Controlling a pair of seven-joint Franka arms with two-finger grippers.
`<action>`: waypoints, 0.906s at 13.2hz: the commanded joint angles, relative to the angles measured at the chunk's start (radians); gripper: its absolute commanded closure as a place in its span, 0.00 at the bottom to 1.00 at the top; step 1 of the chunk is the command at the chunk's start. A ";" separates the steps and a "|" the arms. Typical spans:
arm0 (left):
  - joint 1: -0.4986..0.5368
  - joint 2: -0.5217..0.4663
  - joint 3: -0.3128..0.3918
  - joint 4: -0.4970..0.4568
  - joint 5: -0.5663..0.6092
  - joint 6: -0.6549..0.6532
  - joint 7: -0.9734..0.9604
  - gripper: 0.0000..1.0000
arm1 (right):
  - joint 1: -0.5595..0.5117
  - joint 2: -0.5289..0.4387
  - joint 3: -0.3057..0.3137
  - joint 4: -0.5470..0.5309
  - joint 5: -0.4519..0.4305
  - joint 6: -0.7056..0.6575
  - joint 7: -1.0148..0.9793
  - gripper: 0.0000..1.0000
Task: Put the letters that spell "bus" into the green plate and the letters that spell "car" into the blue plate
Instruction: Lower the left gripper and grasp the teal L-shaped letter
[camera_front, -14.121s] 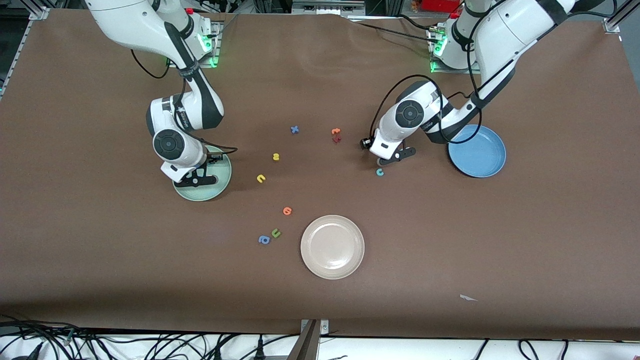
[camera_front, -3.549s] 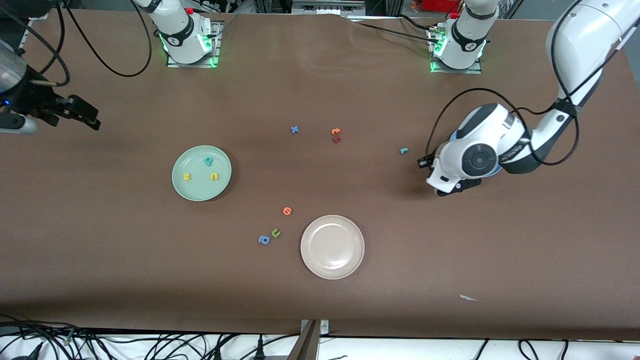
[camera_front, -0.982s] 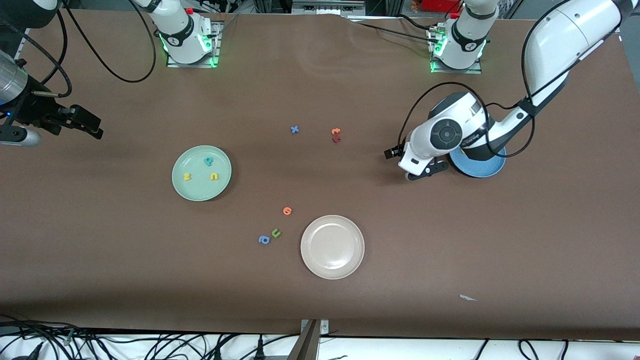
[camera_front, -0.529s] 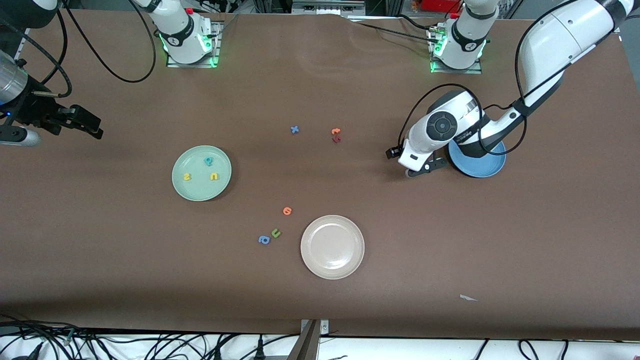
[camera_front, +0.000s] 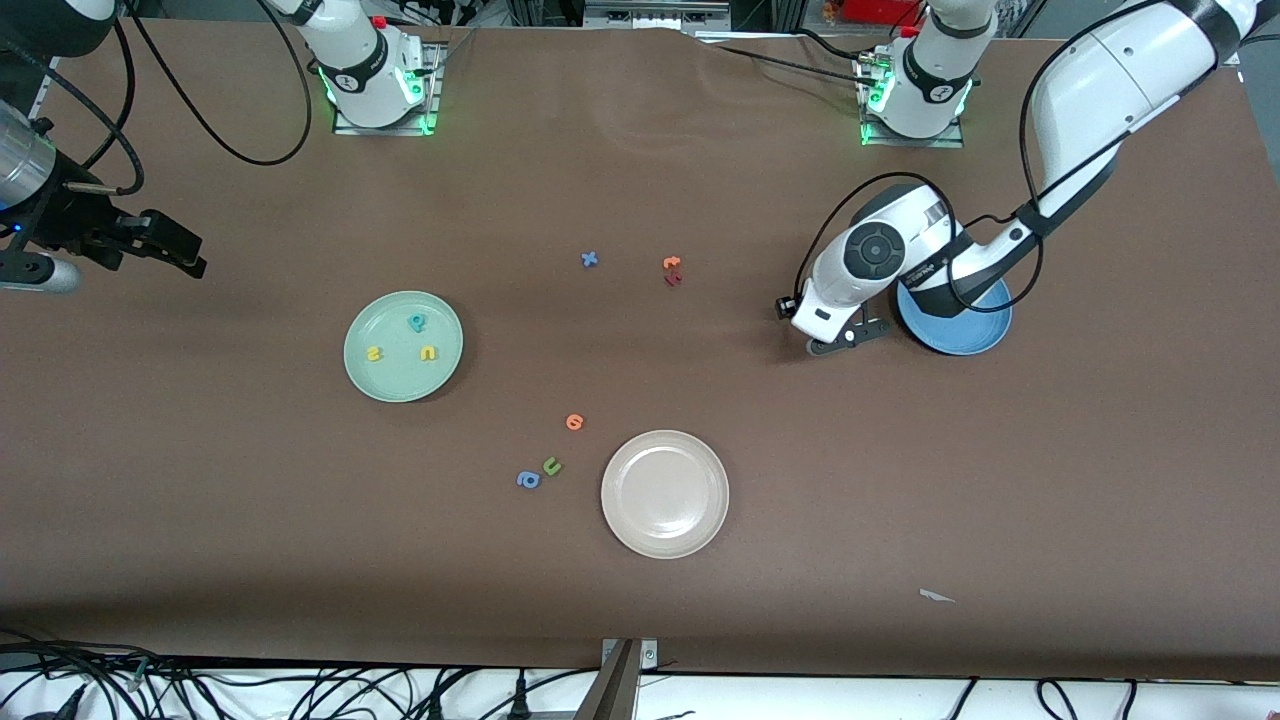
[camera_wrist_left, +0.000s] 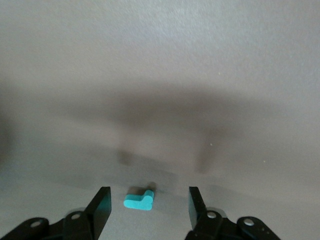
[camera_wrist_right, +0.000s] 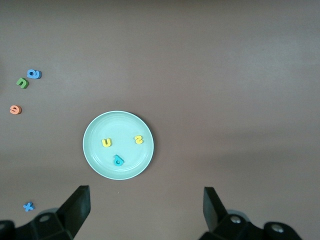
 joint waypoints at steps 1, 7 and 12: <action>-0.010 -0.005 0.009 -0.017 0.034 0.016 -0.006 0.29 | -0.009 -0.019 0.005 -0.018 0.017 0.006 0.010 0.00; 0.000 0.006 0.014 -0.023 0.034 0.018 0.008 0.38 | -0.009 -0.019 0.005 -0.018 0.017 0.003 0.011 0.00; -0.006 0.015 0.024 -0.021 0.034 0.021 0.008 0.47 | -0.009 -0.019 0.005 -0.018 0.017 0.003 0.013 0.00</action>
